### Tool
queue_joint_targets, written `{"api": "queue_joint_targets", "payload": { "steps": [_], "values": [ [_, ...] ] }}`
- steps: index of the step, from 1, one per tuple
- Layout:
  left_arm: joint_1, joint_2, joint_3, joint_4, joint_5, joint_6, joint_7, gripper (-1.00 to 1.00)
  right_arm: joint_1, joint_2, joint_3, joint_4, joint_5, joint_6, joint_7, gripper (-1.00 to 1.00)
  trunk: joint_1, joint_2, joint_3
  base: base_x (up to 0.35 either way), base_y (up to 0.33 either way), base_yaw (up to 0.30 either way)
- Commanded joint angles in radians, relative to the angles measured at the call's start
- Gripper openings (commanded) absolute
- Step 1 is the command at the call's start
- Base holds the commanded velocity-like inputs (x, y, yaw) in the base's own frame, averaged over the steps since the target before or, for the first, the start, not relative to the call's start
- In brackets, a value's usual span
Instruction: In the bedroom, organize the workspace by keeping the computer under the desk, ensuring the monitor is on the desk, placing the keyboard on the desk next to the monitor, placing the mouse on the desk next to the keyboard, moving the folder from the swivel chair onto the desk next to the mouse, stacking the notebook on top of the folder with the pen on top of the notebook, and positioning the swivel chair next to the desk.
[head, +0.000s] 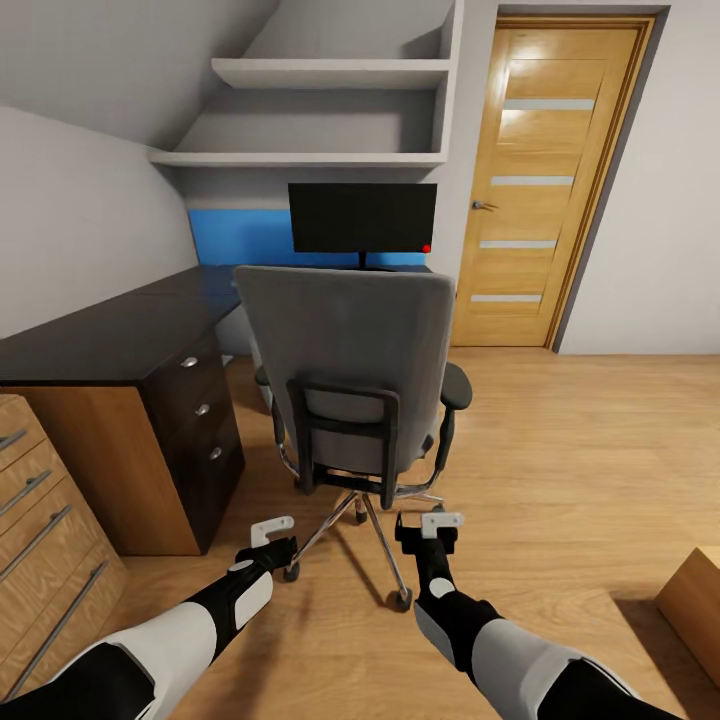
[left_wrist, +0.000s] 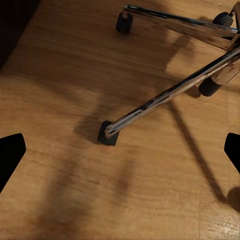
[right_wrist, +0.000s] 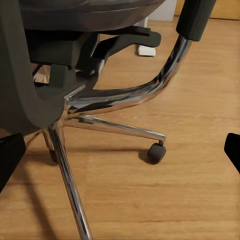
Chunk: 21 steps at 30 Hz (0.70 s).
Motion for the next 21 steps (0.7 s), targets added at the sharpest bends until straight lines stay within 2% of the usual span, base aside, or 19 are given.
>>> {"api": "queue_joint_targets", "payload": {
  "steps": [1, 5, 9, 13, 21],
  "values": [
    [-0.001, 0.000, -0.009, 0.000, 0.008, -0.003, 0.005, 1.00, -0.001, 0.000, 0.009, 0.001, -0.008, -0.003, -0.004, 1.00, 0.000, 0.000, -0.001, 0.000, 0.000, 0.000],
    [-0.001, -0.004, -0.009, 0.001, 0.008, -0.003, 0.005, 1.00, 0.001, 0.000, 0.010, 0.001, 0.001, -0.003, 0.000, 1.00, 0.000, 0.000, -0.001, 0.000, 0.000, 0.000],
    [-0.001, -0.008, -0.009, 0.011, 0.008, -0.003, 0.005, 1.00, 0.016, 0.000, 0.013, 0.000, 0.042, -0.002, 0.002, 1.00, 0.000, 0.000, -0.001, 0.000, 0.000, 0.000],
    [-0.001, -0.011, -0.009, 0.016, -0.003, -0.003, 0.005, 1.00, 0.028, 0.000, 0.015, -0.001, 0.101, -0.002, 0.000, 1.00, 0.000, 0.000, -0.001, 0.028, 0.000, 0.000],
    [-0.001, -0.016, -0.009, 0.018, -0.032, -0.003, 0.005, 1.00, 0.032, 0.000, 0.014, -0.001, 0.124, -0.002, -0.001, 1.00, 0.000, 0.000, -0.001, 0.245, 0.000, 0.000]
  ]
}}
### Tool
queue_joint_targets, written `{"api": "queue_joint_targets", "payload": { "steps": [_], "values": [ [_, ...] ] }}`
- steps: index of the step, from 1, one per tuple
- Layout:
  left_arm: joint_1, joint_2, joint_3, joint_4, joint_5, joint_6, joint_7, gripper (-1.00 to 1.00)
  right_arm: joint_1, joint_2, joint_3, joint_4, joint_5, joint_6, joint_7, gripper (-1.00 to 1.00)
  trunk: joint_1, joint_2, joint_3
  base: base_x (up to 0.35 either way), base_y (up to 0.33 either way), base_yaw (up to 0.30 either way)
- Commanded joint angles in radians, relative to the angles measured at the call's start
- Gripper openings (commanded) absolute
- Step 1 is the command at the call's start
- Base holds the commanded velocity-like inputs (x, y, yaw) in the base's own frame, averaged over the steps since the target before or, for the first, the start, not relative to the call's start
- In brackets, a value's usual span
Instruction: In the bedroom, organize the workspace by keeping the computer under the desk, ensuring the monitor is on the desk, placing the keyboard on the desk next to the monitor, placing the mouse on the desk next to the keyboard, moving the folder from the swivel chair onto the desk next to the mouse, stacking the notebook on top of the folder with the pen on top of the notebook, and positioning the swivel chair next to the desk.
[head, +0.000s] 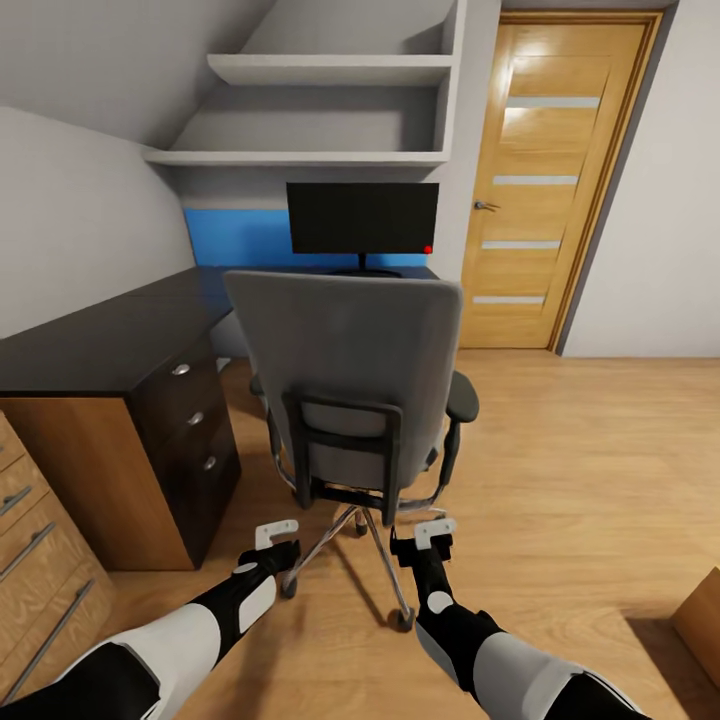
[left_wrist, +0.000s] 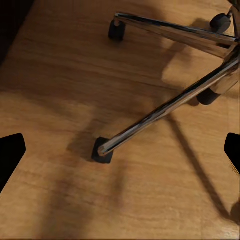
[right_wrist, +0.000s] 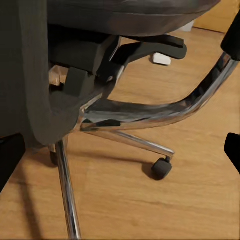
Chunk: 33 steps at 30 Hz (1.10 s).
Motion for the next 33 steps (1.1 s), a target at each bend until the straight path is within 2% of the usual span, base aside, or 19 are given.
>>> {"api": "queue_joint_targets", "payload": {
  "steps": [1, 5, 23, 28, 33],
  "values": [
    [-0.001, -0.001, -0.009, 0.001, 0.006, -0.003, 0.005, 1.00, -0.001, 0.000, 0.008, 0.001, -0.008, -0.004, -0.002, 1.00, 0.000, 0.000, -0.001, 0.156, 0.000, 0.000],
    [-0.001, -0.004, -0.008, 0.002, 0.003, -0.005, 0.003, 1.00, 0.001, 0.000, 0.008, 0.001, -0.007, -0.004, 0.003, 1.00, 0.000, 0.000, -0.001, 0.153, 0.000, 0.000],
    [-0.001, -0.004, -0.009, 0.002, 0.001, -0.005, 0.003, 1.00, 0.001, 0.000, 0.008, 0.001, -0.005, -0.004, 0.003, 1.00, 0.000, 0.000, -0.001, 0.312, -0.042, 0.000],
    [-0.001, -0.004, -0.009, 0.002, -0.038, -0.006, 0.004, 1.00, 0.001, 0.000, 0.008, 0.001, -0.004, -0.004, 0.001, 1.00, 0.000, 0.000, -0.001, 0.301, -0.140, 0.000],
    [-0.001, -0.010, -0.009, 0.002, -0.047, -0.006, 0.005, 1.00, 0.001, 0.000, 0.008, 0.001, -0.004, -0.004, 0.001, 1.00, 0.000, 0.000, -0.001, 0.301, -0.153, 0.000]
  ]
}}
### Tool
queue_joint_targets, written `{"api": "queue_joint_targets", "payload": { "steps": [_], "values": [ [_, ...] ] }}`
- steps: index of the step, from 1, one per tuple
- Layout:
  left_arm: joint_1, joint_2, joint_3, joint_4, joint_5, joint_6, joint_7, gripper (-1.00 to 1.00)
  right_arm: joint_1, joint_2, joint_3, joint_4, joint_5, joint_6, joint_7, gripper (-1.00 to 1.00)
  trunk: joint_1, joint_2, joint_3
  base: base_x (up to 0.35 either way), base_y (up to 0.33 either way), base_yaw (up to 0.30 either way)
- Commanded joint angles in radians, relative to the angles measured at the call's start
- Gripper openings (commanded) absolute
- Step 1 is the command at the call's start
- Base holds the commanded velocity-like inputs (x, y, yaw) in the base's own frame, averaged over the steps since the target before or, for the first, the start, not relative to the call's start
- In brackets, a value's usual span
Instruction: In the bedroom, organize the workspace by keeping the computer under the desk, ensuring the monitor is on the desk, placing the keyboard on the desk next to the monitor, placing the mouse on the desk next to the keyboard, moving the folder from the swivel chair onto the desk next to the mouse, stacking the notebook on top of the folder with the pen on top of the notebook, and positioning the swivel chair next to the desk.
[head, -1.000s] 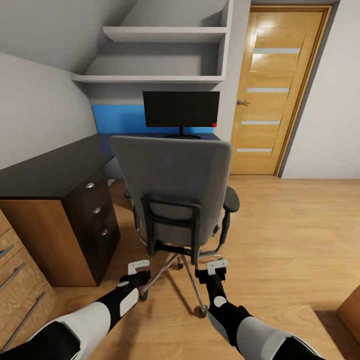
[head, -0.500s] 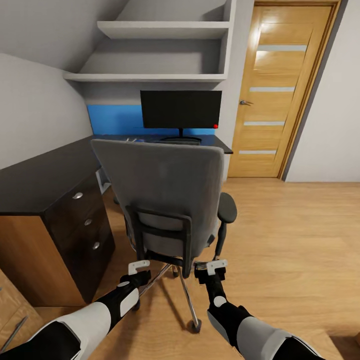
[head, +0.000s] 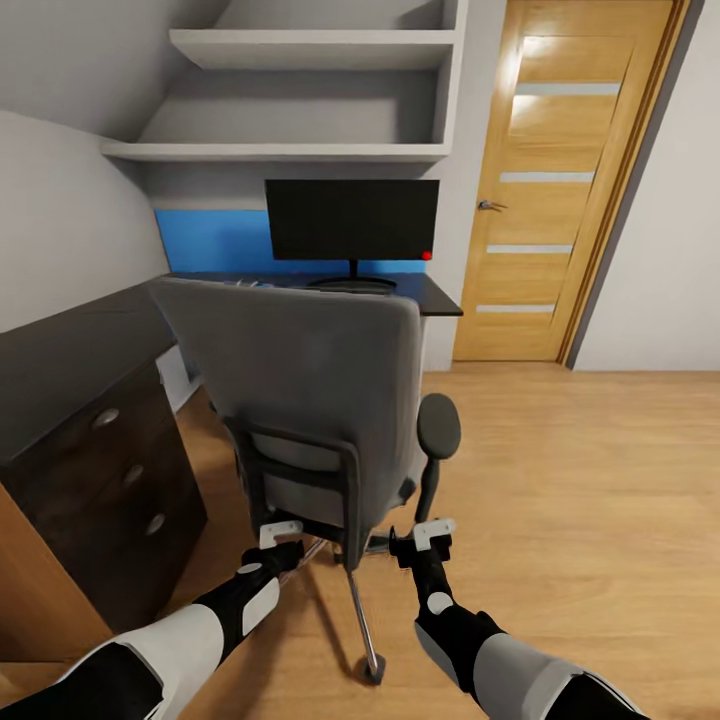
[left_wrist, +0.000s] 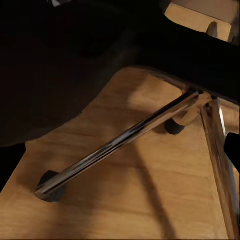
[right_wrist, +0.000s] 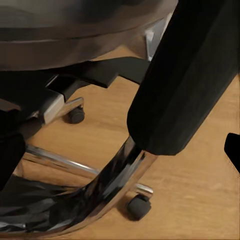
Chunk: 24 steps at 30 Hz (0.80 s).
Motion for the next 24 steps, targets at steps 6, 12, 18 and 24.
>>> {"api": "queue_joint_targets", "payload": {
  "steps": [6, 12, 18, 24],
  "values": [
    [-0.001, -0.002, -0.008, 0.001, 0.007, -0.003, 0.005, 1.00, -0.001, 0.000, 0.009, 0.001, -0.009, -0.003, -0.002, 1.00, 0.000, 0.000, -0.001, 0.301, -0.155, 0.000],
    [-0.001, -0.002, -0.008, 0.000, 0.007, -0.003, 0.005, 1.00, -0.001, 0.000, 0.009, 0.001, -0.008, -0.003, -0.002, 1.00, 0.000, 0.000, -0.001, 0.301, -0.155, 0.000],
    [-0.001, -0.002, -0.008, 0.001, 0.007, -0.003, 0.005, 1.00, -0.001, 0.000, 0.009, 0.001, -0.008, -0.003, -0.002, 1.00, 0.000, 0.000, -0.001, 0.301, -0.155, 0.000],
    [-0.001, -0.002, -0.008, 0.001, 0.007, -0.003, 0.005, 1.00, -0.001, 0.000, 0.009, 0.001, -0.008, -0.003, 0.000, 1.00, 0.000, 0.000, -0.001, 0.301, -0.155, 0.000]
  ]
}}
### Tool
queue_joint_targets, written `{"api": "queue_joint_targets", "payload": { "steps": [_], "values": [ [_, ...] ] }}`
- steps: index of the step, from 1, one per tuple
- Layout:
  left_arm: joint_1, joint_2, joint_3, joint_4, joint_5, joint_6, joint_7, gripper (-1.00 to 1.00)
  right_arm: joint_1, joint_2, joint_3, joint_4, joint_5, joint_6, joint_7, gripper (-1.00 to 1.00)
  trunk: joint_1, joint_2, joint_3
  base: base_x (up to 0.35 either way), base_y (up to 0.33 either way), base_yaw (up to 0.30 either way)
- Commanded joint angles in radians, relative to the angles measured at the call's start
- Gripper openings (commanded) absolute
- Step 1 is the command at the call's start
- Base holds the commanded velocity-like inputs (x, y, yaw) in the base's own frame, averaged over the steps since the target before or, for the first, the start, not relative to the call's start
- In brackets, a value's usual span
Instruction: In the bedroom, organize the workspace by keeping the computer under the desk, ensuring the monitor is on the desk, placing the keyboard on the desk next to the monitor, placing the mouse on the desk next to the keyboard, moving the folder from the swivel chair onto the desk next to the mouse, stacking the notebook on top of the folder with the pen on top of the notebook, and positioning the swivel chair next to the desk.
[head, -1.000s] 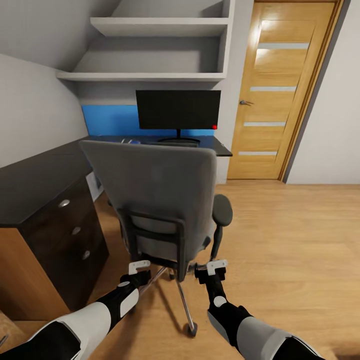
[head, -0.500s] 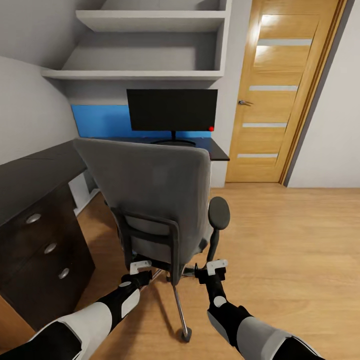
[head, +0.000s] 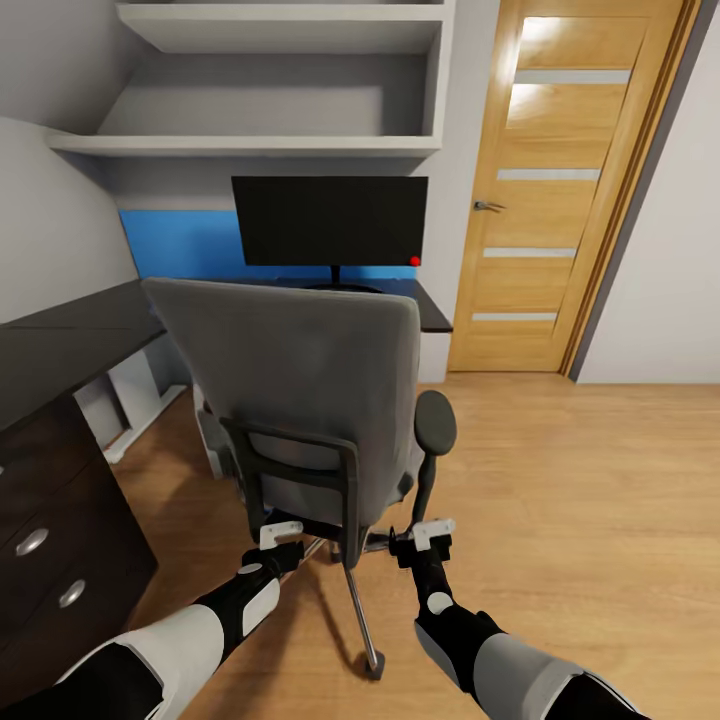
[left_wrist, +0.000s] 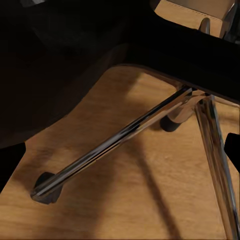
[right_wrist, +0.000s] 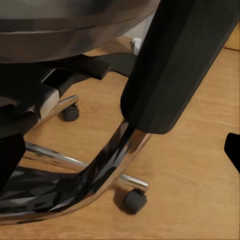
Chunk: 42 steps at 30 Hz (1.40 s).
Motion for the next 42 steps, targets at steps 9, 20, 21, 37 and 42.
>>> {"api": "queue_joint_targets", "payload": {
  "steps": [9, 20, 21, 37, 42],
  "values": [
    [-0.001, 0.001, -0.007, 0.001, 0.001, -0.004, 0.004, 1.00, -0.001, 0.000, 0.009, 0.001, -0.009, -0.002, -0.003, 1.00, 0.000, 0.000, -0.001, 0.306, -0.113, 0.000],
    [-0.001, 0.001, -0.007, 0.001, 0.001, -0.005, 0.004, 1.00, -0.001, 0.000, 0.010, 0.001, -0.009, -0.002, -0.003, 1.00, 0.000, 0.000, -0.001, 0.319, -0.004, 0.000],
    [-0.001, 0.001, -0.007, 0.001, 0.001, -0.005, 0.004, 1.00, -0.001, 0.000, 0.010, 0.001, -0.009, -0.002, -0.003, 1.00, 0.000, 0.000, -0.001, 0.320, 0.000, 0.000],
    [-0.001, 0.001, -0.007, 0.001, 0.002, -0.004, 0.004, 1.00, -0.001, 0.000, 0.010, 0.001, -0.009, -0.002, -0.003, 1.00, 0.000, 0.000, -0.001, 0.310, 0.000, 0.000],
    [-0.001, 0.001, -0.006, 0.001, 0.002, -0.004, 0.004, 1.00, -0.001, 0.000, 0.010, 0.001, -0.009, -0.002, -0.003, 1.00, 0.000, 0.000, -0.001, 0.127, 0.000, 0.000]
  ]
}}
